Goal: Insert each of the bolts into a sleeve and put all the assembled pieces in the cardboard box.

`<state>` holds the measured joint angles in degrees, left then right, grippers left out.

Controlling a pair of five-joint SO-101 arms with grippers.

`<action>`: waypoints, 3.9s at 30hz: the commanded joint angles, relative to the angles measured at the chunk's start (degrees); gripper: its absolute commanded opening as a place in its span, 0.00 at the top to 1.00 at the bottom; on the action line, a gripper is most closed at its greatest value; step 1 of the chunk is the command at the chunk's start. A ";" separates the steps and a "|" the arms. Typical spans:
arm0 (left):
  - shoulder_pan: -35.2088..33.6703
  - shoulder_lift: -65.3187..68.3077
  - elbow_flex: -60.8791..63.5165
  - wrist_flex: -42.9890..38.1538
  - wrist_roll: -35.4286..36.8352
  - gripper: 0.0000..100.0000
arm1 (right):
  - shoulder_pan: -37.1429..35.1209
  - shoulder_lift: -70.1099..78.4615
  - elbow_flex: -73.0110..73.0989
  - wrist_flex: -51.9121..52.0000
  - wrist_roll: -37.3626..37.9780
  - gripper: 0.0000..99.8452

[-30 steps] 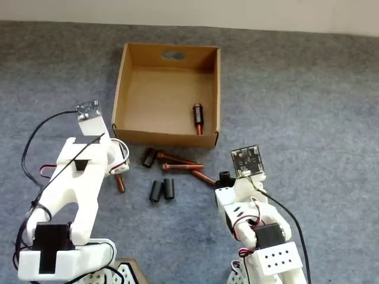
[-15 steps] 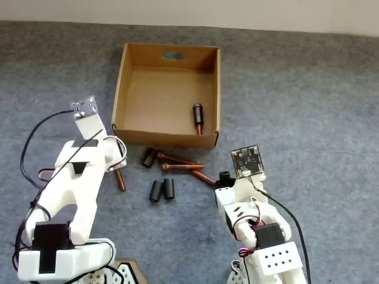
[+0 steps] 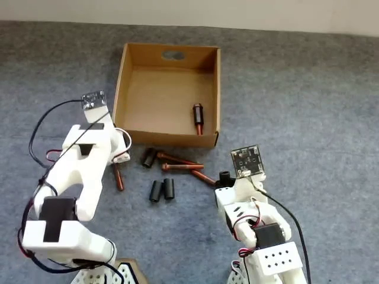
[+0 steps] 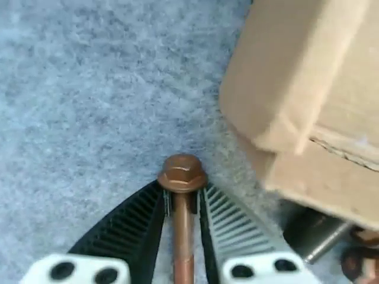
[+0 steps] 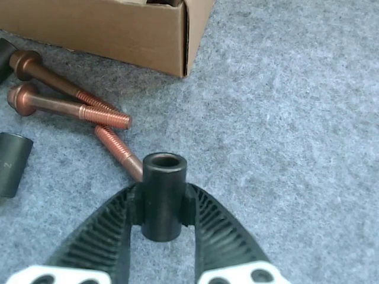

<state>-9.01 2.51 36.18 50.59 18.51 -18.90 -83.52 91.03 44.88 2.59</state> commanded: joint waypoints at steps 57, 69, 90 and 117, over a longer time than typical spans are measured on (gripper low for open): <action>43.82 -77.85 24.31 -38.33 -0.62 0.99 | -1.01 -21.49 9.80 -33.71 -5.36 0.99; 43.74 -54.20 9.01 -46.68 -0.70 0.99 | -1.01 -21.49 10.42 -33.71 -5.36 0.99; 46.29 -47.87 7.43 -46.95 -10.02 0.99 | -1.01 -21.49 10.42 -33.71 -5.36 0.99; 43.56 -47.87 12.26 -47.03 -10.37 0.99 | -1.01 -21.49 10.95 -33.63 -5.36 0.99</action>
<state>35.91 -45.49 48.48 3.91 8.75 -19.60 -104.35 95.78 12.44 -2.15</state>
